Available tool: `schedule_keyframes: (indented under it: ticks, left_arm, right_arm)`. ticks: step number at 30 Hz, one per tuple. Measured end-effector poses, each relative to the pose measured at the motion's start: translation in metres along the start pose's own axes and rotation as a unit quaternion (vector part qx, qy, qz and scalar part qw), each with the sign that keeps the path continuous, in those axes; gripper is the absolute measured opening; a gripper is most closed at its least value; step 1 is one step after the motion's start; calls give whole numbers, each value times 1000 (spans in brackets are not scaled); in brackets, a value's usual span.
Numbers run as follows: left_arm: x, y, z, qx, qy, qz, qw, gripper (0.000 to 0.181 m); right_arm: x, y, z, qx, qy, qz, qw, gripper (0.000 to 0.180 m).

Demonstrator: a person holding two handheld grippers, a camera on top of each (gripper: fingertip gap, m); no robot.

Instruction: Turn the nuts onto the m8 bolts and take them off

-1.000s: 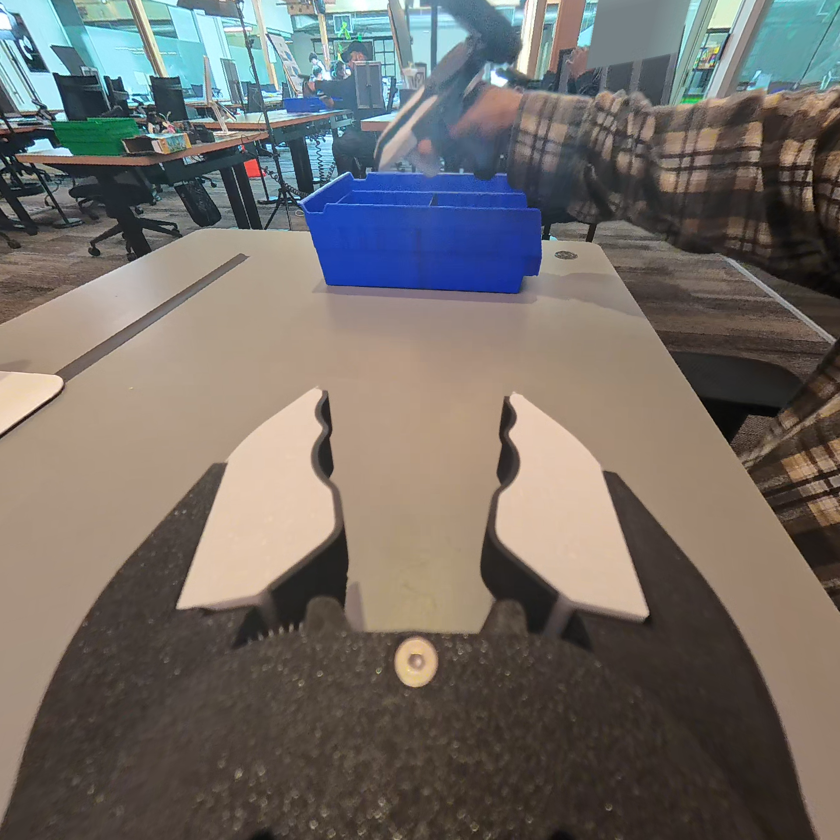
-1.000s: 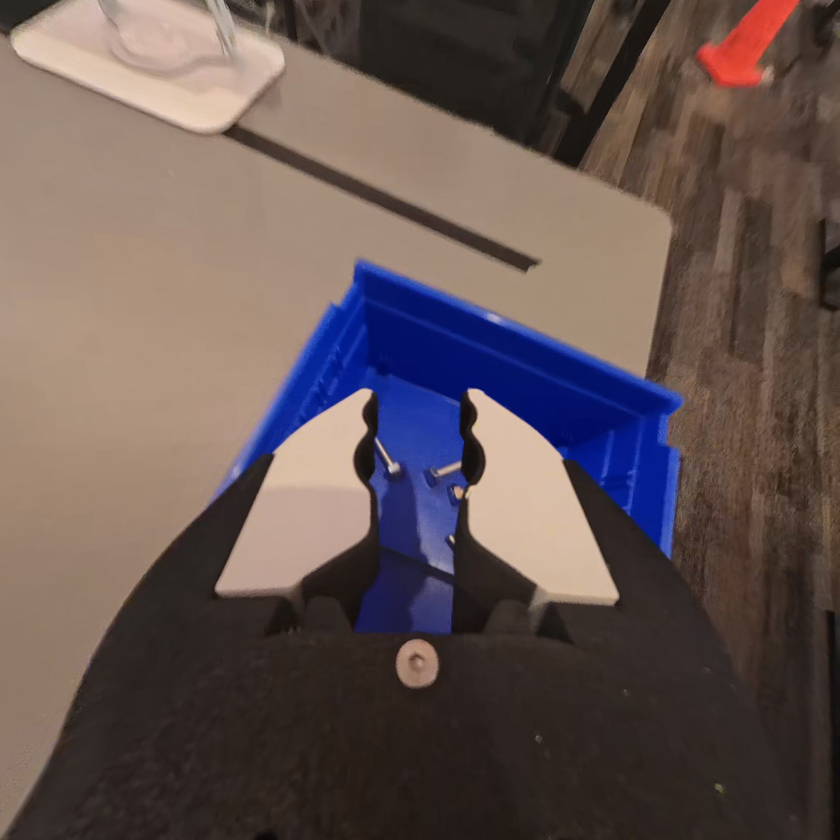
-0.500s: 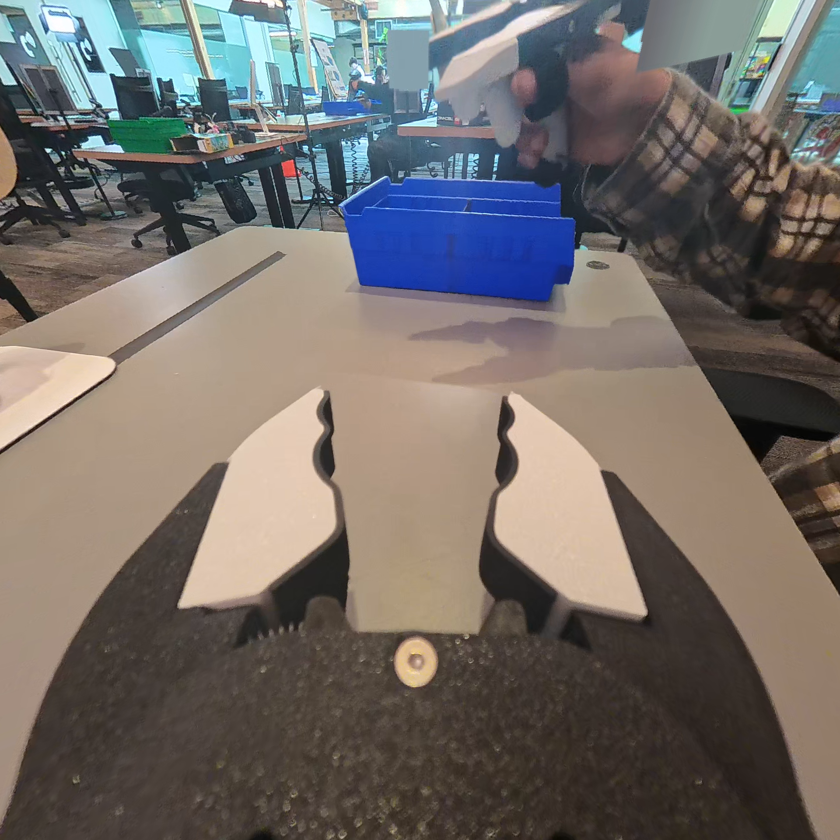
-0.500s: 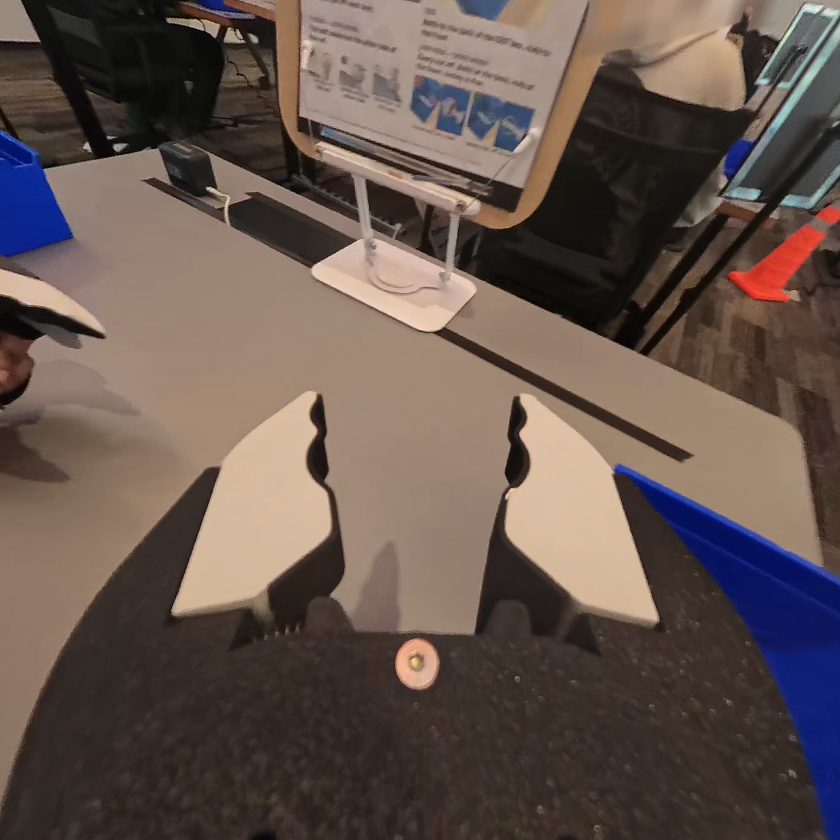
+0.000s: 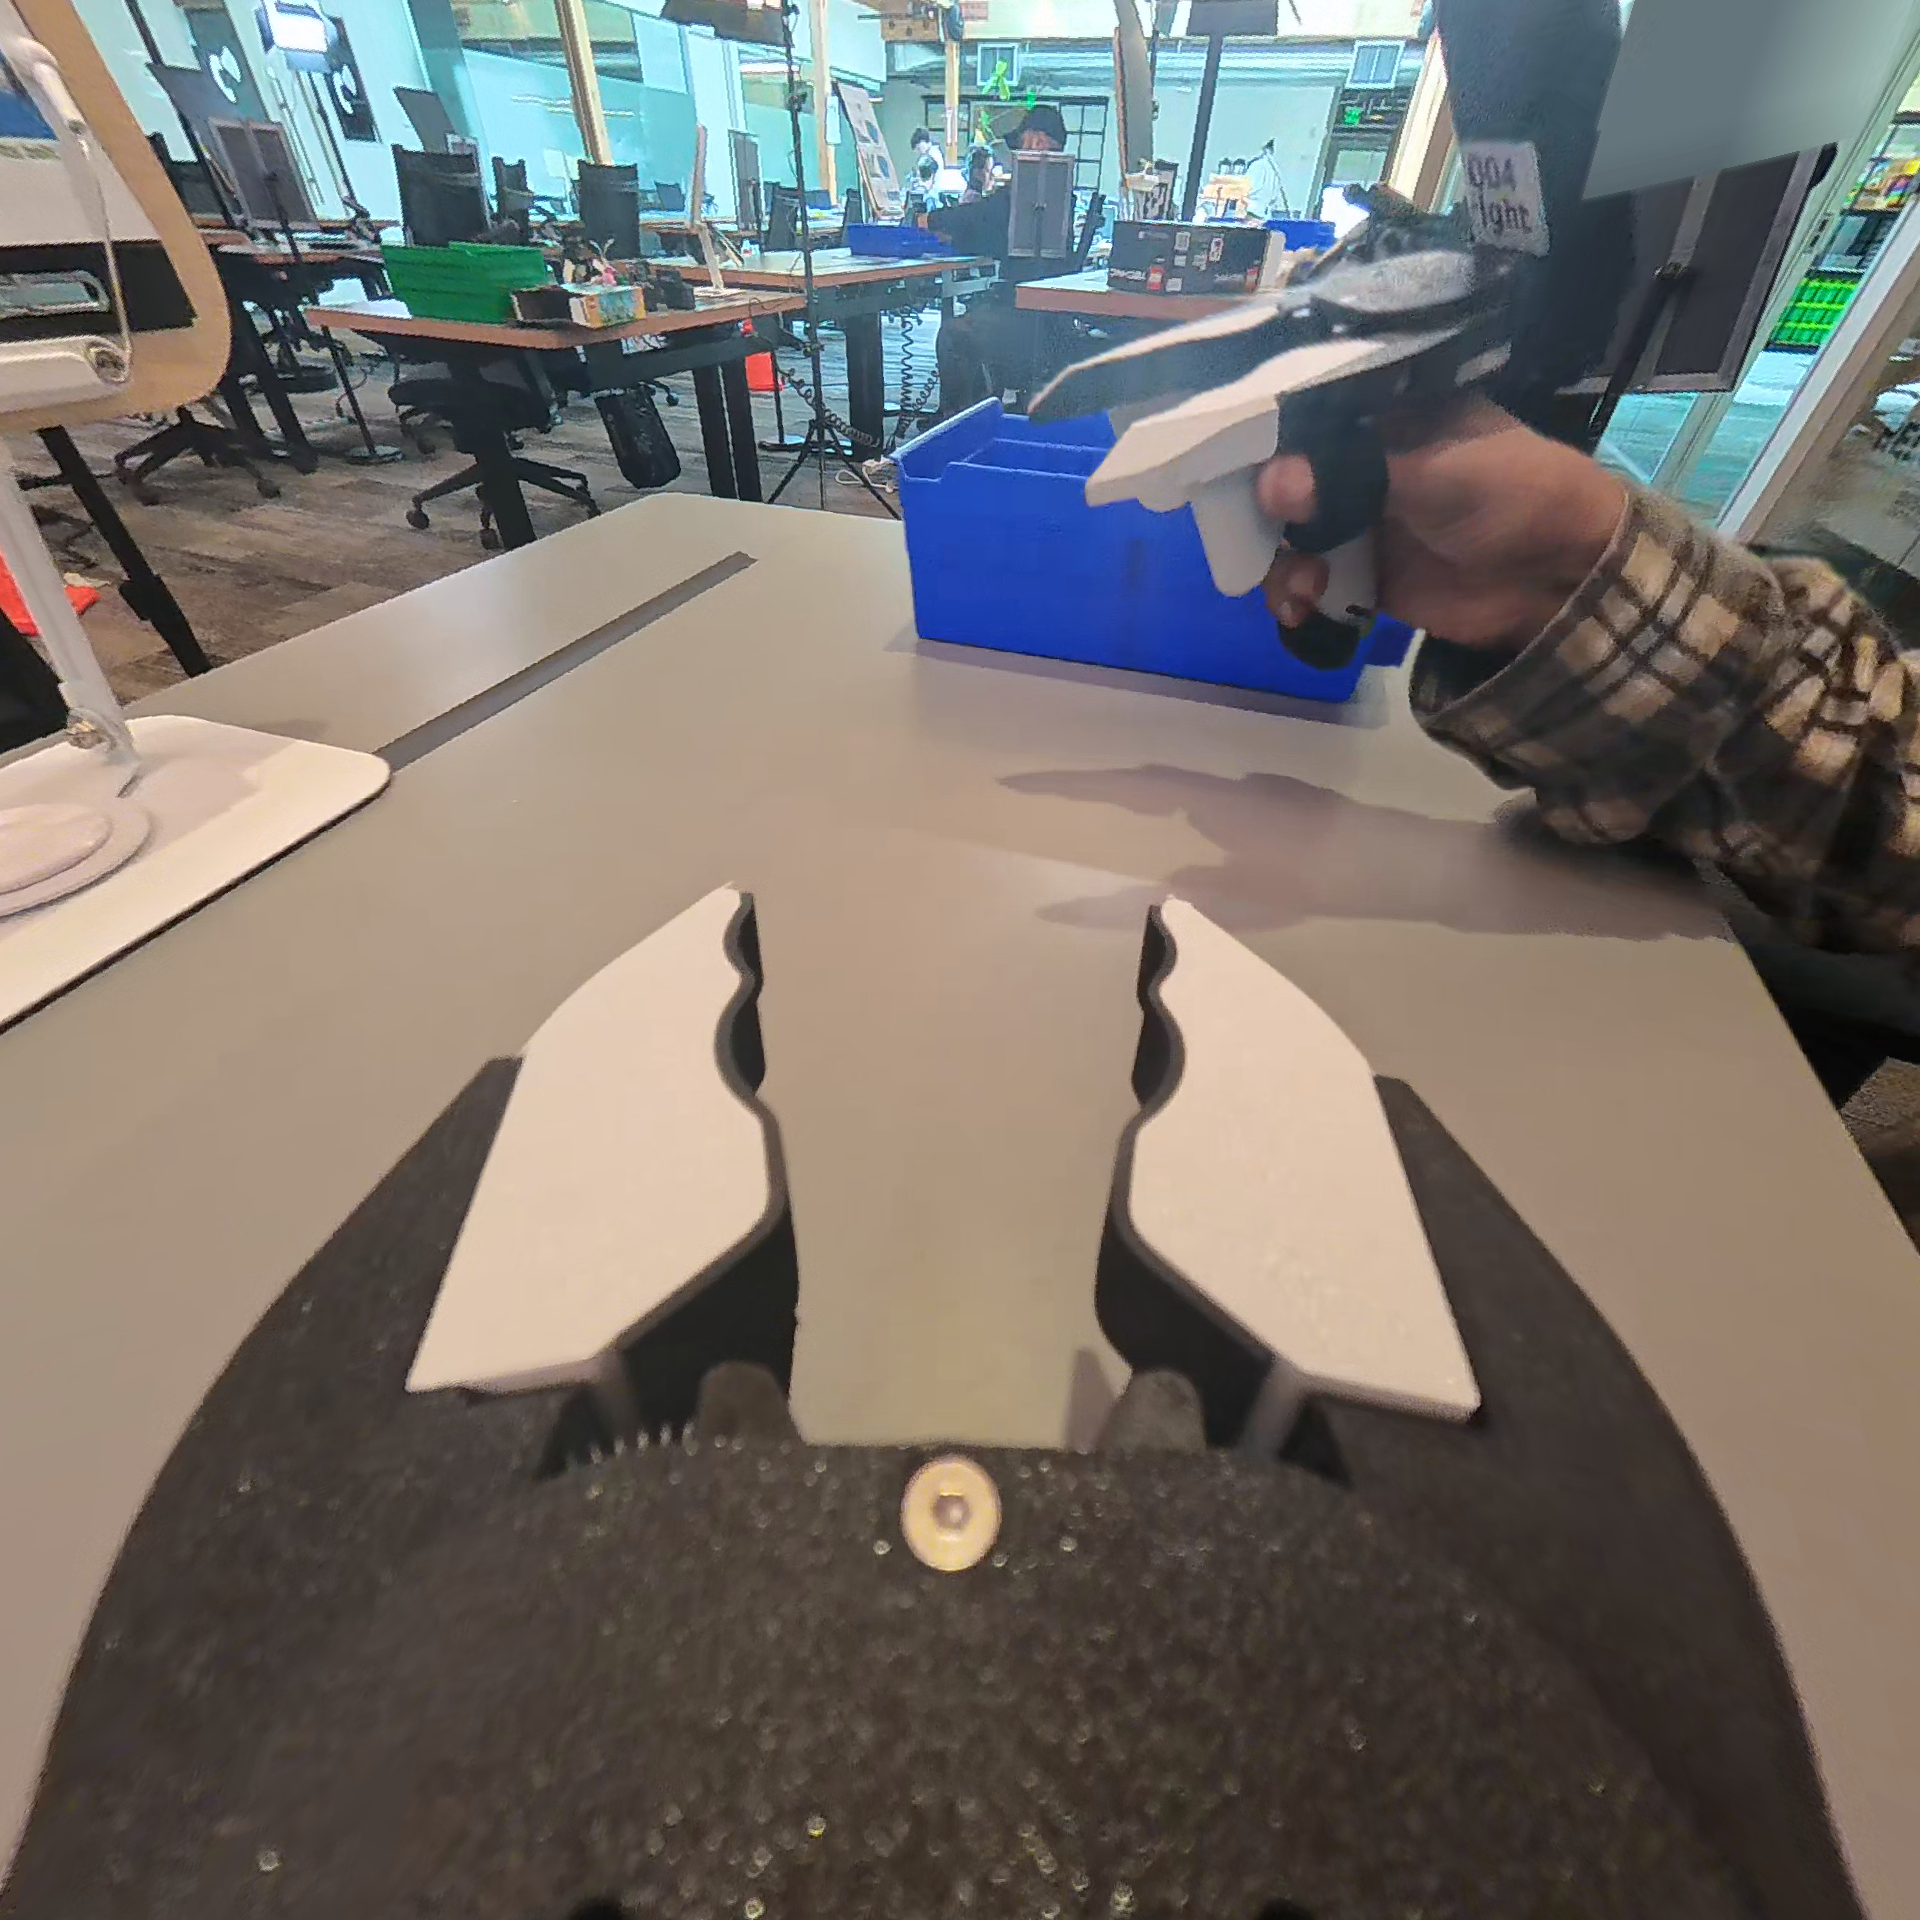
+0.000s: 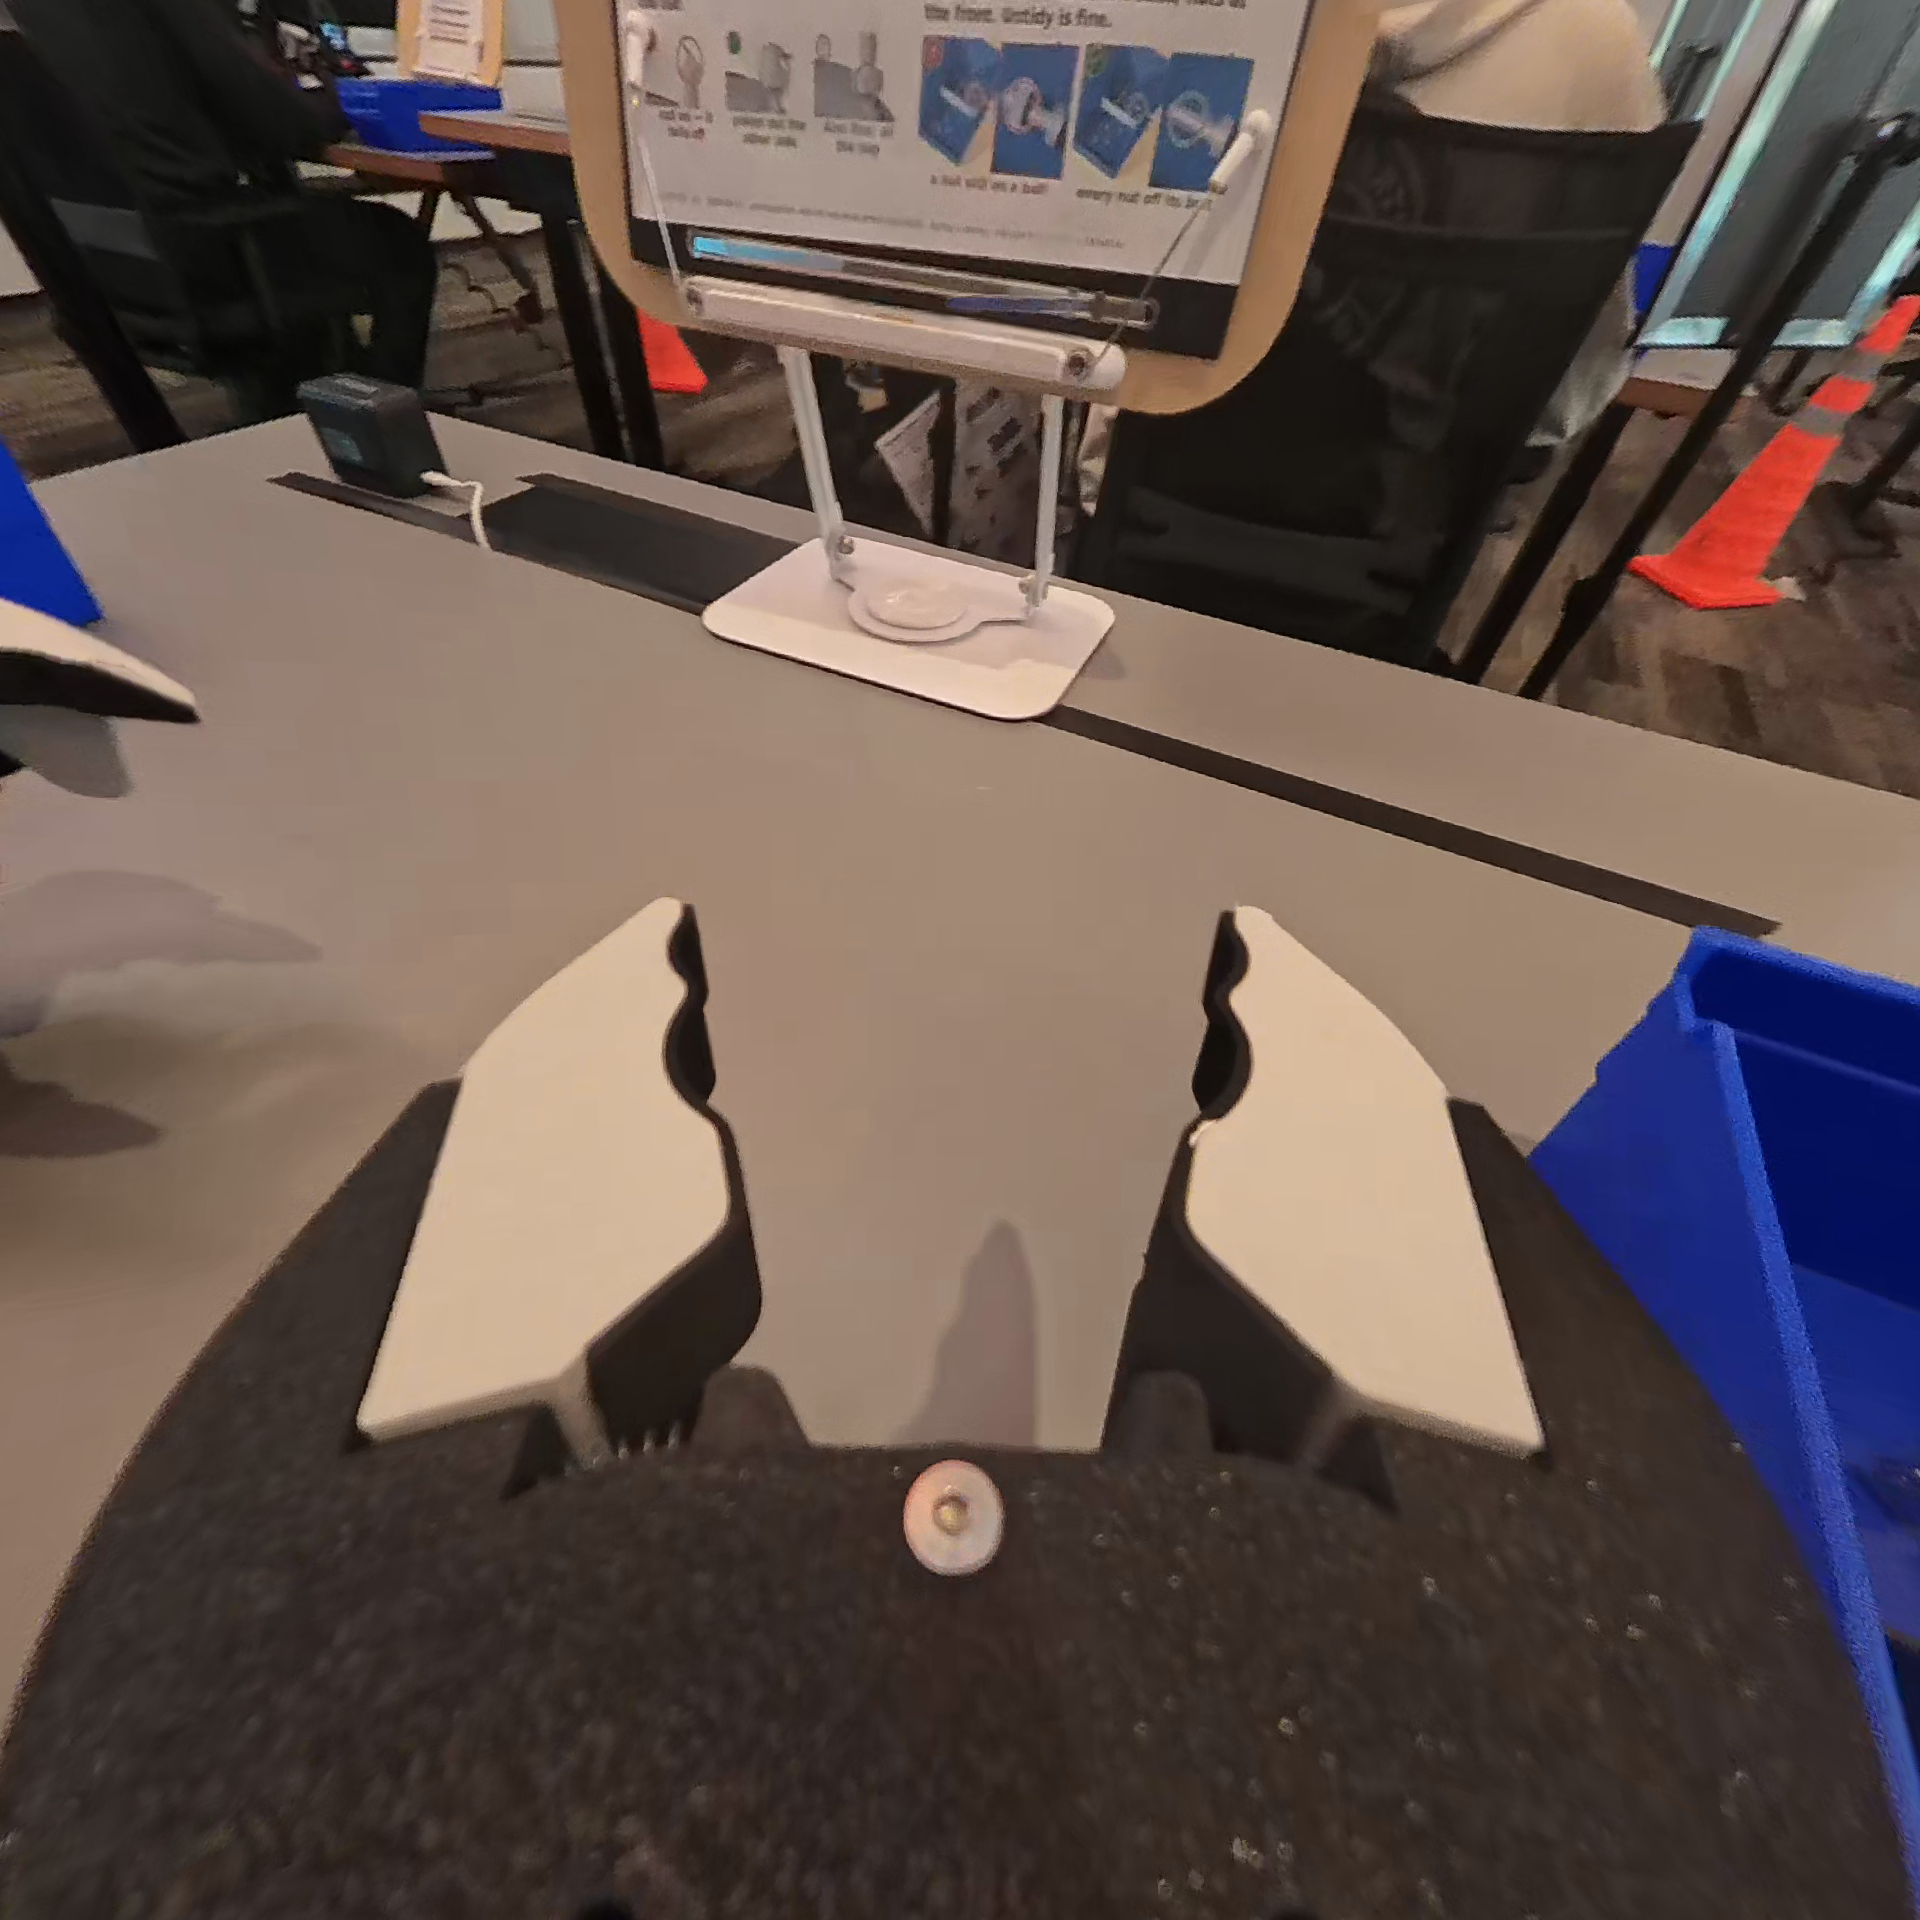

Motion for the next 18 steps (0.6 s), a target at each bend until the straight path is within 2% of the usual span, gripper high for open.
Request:
schedule_keyframes:
  ticks: [5,18]
  left_arm:
    - [7,-3,2,4,-6,-20,1000,69]
    - [22,-8,4,37,-28,-49,998,69]
  right_arm:
    - [-9,4,16,-18,17,57,998,91]
    - [-32,14,29,16,57,87,994,89]
Point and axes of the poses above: each gripper's, where its closed fingertips meet, y out along the fingers, z out of its underside, x = y × z across the jaws, the point moved 6 cm from there along -y, back along the fingers, and after that the axes turned 8 degrees about z, right-handed, at the moved point
